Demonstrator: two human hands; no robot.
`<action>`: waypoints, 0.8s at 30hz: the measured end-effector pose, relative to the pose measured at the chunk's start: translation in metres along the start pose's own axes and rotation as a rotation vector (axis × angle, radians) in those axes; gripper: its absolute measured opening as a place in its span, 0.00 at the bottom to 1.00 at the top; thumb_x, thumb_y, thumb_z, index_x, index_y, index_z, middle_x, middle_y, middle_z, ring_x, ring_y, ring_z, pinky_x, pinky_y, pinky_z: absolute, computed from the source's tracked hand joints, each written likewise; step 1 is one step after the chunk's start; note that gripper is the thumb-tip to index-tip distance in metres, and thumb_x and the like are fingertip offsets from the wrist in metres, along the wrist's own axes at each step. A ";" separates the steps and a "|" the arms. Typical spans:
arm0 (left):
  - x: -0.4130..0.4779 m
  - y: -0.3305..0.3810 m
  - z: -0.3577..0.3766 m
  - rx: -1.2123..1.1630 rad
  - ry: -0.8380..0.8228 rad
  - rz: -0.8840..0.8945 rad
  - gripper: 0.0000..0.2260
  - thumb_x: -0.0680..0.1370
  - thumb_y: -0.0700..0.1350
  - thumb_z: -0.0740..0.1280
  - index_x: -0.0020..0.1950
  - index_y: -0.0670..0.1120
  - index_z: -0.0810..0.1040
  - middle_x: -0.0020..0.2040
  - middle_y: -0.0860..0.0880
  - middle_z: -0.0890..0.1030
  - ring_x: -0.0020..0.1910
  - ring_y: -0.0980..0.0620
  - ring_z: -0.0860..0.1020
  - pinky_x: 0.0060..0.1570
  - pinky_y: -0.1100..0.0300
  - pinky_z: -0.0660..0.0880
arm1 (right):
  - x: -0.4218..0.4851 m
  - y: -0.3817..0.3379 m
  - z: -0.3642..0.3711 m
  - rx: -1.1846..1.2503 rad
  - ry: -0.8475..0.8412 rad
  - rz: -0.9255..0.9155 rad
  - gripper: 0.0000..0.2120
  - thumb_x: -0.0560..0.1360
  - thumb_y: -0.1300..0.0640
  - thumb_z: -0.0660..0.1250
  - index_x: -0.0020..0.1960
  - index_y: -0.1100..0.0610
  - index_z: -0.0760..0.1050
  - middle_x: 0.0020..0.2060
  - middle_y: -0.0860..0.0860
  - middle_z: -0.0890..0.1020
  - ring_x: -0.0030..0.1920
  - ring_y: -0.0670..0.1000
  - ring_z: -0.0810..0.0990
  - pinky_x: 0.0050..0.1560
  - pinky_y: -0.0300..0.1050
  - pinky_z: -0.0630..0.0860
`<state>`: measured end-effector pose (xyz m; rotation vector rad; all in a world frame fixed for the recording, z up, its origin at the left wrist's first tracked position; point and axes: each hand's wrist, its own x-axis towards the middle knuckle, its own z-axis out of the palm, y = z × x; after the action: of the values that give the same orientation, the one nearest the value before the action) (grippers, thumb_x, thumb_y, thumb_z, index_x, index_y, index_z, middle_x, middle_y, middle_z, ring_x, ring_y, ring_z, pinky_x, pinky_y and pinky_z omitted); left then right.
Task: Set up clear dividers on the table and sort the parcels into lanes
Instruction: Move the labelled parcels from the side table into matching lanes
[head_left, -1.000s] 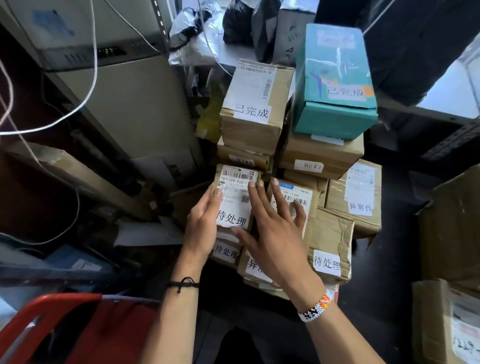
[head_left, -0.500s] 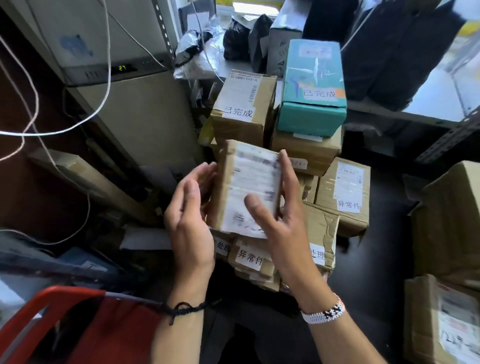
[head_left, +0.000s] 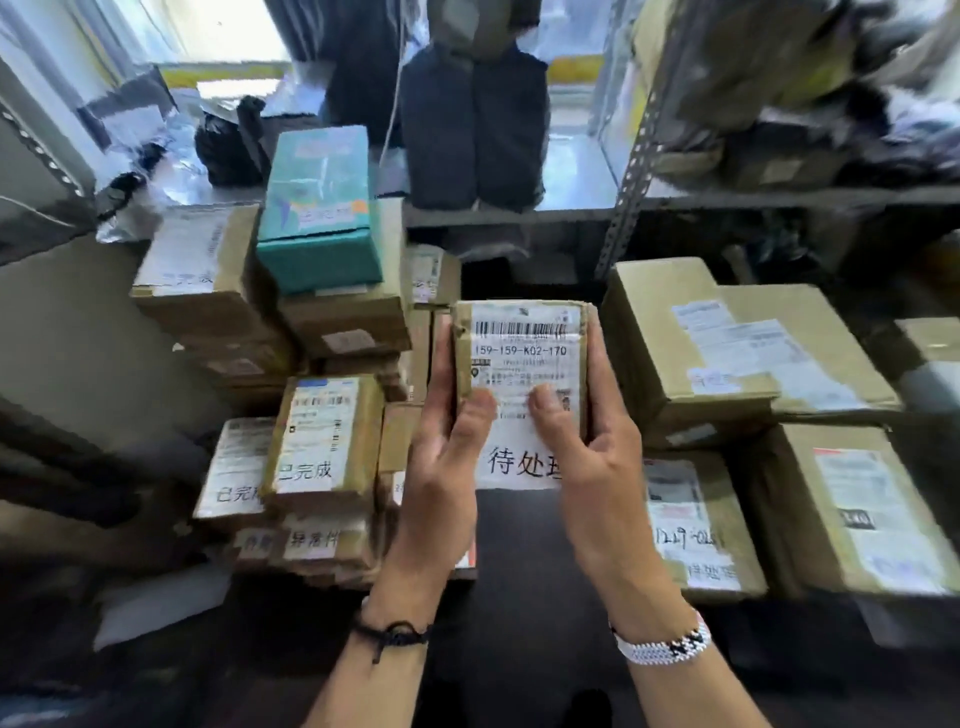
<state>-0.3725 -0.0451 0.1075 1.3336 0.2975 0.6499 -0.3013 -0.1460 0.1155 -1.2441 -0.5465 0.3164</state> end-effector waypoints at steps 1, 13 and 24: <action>-0.003 -0.005 0.014 -0.018 -0.024 -0.043 0.34 0.82 0.59 0.67 0.84 0.55 0.59 0.74 0.53 0.78 0.73 0.50 0.76 0.70 0.53 0.75 | -0.003 -0.001 -0.014 -0.025 0.019 -0.003 0.33 0.83 0.54 0.67 0.83 0.41 0.58 0.74 0.47 0.77 0.72 0.51 0.77 0.66 0.46 0.78; -0.030 -0.060 0.123 -0.027 -0.205 -0.188 0.30 0.84 0.57 0.63 0.84 0.57 0.58 0.76 0.54 0.75 0.75 0.52 0.74 0.74 0.51 0.72 | -0.047 -0.008 -0.133 -0.156 0.309 0.117 0.32 0.82 0.52 0.69 0.83 0.43 0.62 0.67 0.44 0.83 0.67 0.49 0.82 0.65 0.49 0.81; -0.042 -0.145 0.167 0.057 -0.086 -0.386 0.26 0.83 0.57 0.63 0.81 0.54 0.68 0.65 0.56 0.84 0.63 0.54 0.83 0.59 0.57 0.81 | -0.058 0.027 -0.194 -0.436 0.463 0.318 0.28 0.81 0.55 0.72 0.79 0.46 0.70 0.56 0.39 0.87 0.55 0.40 0.86 0.59 0.51 0.84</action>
<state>-0.2752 -0.2171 0.0003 1.3079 0.4910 0.2610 -0.2404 -0.3233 0.0353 -1.7692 -0.0095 0.1664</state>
